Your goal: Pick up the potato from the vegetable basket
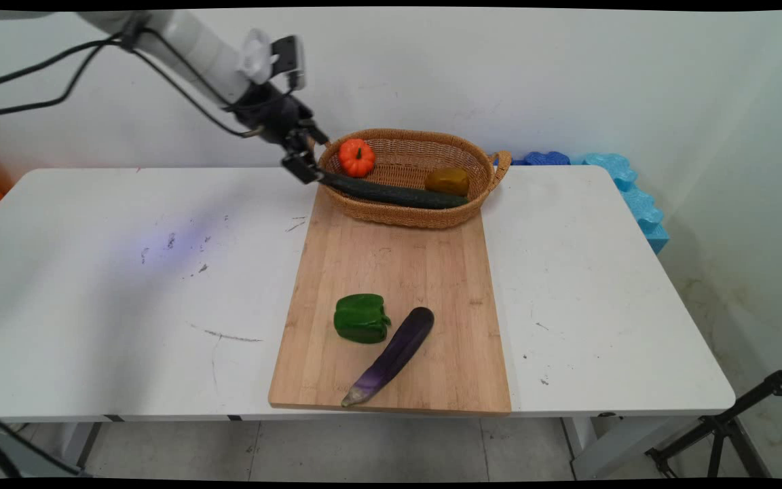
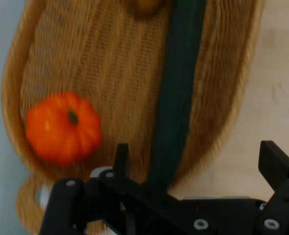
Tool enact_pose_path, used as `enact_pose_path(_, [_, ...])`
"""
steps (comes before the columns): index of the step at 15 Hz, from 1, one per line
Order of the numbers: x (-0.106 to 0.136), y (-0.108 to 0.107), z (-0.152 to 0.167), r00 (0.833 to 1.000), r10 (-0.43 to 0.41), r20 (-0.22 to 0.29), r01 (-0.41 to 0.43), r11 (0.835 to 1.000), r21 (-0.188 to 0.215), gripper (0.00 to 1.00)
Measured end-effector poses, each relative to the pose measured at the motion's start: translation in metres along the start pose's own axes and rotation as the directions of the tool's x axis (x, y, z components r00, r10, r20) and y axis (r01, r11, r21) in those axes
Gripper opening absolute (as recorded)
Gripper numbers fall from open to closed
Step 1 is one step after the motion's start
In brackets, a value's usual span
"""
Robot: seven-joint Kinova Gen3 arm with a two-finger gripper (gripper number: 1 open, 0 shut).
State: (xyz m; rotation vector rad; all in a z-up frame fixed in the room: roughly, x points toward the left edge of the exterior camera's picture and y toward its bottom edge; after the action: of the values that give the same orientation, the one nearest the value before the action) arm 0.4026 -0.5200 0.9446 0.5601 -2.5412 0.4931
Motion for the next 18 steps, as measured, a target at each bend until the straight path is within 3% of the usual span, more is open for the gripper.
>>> enact_pose_path(8, [0.073,-0.022,0.079,0.998,0.043,-0.053,-0.043,0.999,-0.004,1.00])
enact_pose_path(18, [0.115,-0.035,0.165,0.998,0.040,-0.047,-0.043,0.998,-0.050,1.00])
